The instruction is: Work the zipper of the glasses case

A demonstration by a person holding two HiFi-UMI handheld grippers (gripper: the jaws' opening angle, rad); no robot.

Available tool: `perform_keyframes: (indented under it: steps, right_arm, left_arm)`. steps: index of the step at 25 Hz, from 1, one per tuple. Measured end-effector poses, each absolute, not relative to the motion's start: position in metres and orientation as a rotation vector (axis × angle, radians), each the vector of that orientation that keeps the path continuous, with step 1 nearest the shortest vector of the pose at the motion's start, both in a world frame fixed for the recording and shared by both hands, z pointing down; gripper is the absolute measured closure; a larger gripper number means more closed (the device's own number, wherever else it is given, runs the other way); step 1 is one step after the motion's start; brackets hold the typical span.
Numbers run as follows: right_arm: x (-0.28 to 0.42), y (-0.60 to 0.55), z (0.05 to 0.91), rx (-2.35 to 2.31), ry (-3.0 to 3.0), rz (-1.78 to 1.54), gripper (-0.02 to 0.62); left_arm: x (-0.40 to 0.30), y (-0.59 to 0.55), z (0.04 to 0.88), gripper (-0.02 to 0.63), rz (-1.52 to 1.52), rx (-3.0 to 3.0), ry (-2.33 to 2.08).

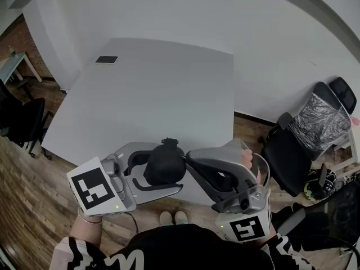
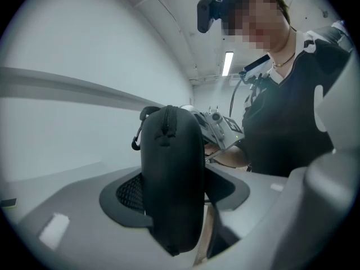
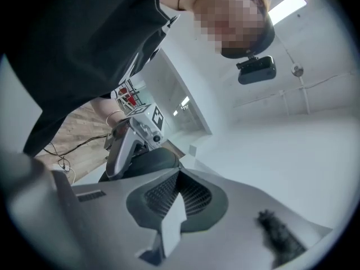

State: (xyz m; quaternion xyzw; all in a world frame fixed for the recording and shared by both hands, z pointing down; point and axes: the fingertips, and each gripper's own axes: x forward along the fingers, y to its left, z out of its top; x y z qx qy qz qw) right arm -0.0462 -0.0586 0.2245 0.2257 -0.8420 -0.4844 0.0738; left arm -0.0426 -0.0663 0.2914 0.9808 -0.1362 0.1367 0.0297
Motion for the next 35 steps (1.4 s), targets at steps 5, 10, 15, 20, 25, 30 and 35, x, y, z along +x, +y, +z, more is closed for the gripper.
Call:
perform_keyframes:
  steps: [5,10,15,20,25,30,35]
  right_arm:
    - [-0.053,-0.053,0.229,0.608,-2.588,-1.41,0.591]
    - [-0.054,-0.055,0.231,0.608,-2.557,-1.424,0.591]
    - [-0.053,-0.06,0.244,0.554,-2.372,-1.524,0.591]
    - [-0.049,-0.063,0.252,0.524,-2.327,-1.526,0.591]
    - [-0.051,-0.067,0.26,0.538,-2.343,-1.48,0.591]
    - [-0.051,-0.073,0.263,0.587,-2.377,-1.423,0.591]
    - [-0.054,-0.073,0.272,0.579,-2.382,-1.394,0.591]
  left_arm:
    - [-0.033,-0.069,0.285,0.307,0.318,3.087,-0.402]
    - [-0.032,-0.067,0.282,0.33,0.31,3.068,-0.357]
    - [-0.035,-0.067,0.287,0.334,0.275,3.004,-0.293]
    - [-0.043,-0.072,0.27,0.334,0.102,2.942,-0.266]
    - [-0.049,-0.083,0.257,0.334,0.025,2.916,-0.313]
    - [-0.05,-0.09,0.253,0.333,-0.006,2.901,-0.357]
    - [-0.054,-0.095,0.246,0.333,-0.054,2.888,-0.359]
